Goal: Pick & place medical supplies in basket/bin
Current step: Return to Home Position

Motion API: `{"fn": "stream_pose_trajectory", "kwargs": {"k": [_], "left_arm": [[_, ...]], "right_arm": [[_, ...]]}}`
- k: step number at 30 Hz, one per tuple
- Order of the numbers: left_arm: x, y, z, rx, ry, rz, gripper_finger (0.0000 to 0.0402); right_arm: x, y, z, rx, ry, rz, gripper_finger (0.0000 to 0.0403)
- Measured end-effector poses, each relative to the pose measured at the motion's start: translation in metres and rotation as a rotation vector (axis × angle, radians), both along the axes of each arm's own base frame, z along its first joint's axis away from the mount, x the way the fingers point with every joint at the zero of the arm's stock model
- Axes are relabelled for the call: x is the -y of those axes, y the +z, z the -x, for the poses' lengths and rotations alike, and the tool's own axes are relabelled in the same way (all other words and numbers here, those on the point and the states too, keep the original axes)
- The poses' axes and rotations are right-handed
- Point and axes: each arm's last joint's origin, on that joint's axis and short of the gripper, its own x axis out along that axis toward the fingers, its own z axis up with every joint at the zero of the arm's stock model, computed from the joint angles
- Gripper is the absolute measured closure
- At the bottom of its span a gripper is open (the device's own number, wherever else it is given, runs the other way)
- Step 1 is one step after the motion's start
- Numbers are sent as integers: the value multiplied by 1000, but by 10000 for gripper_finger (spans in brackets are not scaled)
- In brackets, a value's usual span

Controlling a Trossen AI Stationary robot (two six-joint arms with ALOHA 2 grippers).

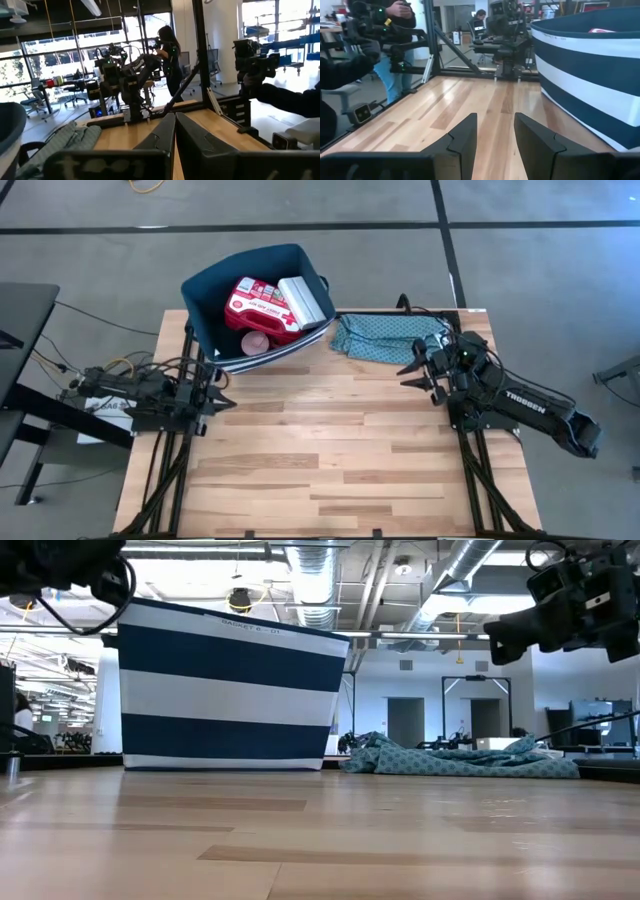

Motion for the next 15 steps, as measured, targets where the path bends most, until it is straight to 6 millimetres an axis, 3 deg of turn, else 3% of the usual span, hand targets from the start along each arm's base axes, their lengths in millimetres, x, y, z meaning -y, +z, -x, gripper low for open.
{"fn": "stream_pose_trajectory", "kwargs": {"k": [11, 15], "left_arm": [[2, -31, -10, -31, -8, 63, 398], [2, -32, -10, -28, -7, 88, 398]], "right_arm": [[0, 0, 0, 1, -5, 12, 280], [1, -1, 0, -12, -49, 6, 280]]}}
